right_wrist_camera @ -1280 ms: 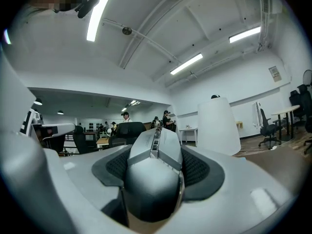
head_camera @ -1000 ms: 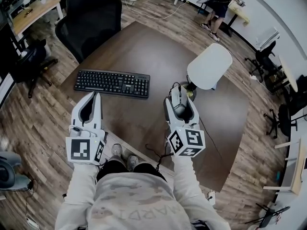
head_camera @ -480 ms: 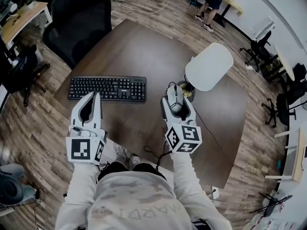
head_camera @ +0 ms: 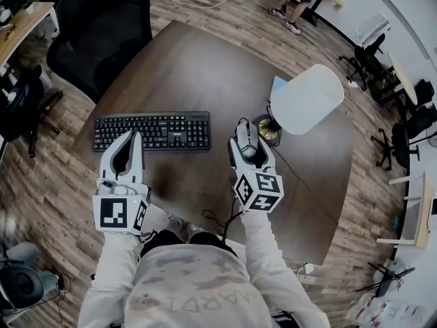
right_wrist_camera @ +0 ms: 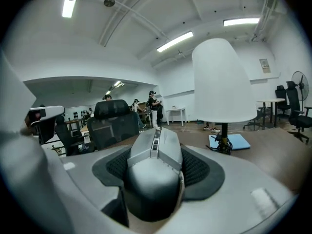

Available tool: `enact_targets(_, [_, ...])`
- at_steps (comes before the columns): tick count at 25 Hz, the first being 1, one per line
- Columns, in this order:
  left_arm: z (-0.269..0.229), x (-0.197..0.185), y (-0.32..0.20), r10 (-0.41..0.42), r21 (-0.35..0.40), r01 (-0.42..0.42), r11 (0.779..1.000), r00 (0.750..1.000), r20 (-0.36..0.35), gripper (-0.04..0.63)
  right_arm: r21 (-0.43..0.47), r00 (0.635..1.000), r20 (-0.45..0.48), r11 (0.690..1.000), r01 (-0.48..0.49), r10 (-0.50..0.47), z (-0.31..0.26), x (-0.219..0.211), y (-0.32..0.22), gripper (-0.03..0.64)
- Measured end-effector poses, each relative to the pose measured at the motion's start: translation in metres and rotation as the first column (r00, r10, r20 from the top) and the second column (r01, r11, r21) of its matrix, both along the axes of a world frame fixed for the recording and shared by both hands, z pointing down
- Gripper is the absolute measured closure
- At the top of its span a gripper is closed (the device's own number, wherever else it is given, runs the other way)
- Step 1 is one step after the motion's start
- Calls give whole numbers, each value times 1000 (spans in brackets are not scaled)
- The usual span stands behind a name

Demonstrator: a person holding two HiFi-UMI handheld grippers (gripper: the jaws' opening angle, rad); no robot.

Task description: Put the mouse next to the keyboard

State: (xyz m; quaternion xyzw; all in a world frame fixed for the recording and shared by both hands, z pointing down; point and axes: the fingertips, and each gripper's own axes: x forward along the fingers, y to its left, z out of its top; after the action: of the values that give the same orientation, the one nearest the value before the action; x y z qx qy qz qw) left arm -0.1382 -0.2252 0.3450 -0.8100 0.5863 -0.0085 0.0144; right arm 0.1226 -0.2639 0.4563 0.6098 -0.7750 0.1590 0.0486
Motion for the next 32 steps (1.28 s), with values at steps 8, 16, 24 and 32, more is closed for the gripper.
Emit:
enact_targets(8, [24,-6,-30,26,-46,-26,999,1000,-3,589,-94,999,-33,995,-26,23,45,-3,-23,305])
enact_targets(16, [44,-8,-52,39,-88,-39,995,999,-5,589,-189,997,-67,981,-39,27,90,-6,-40,305])
enact_targets(24, [58,-12,-71,43,-118,-44,992,999,-6,589,-270,996,-81,961,-57,37,126,-7,-52,305])
enact_targets(32, [73,-17,-85,39,-145,-39,989,999,-7,589,-327,994,-101,943,-64,32,155,-9,-59,305])
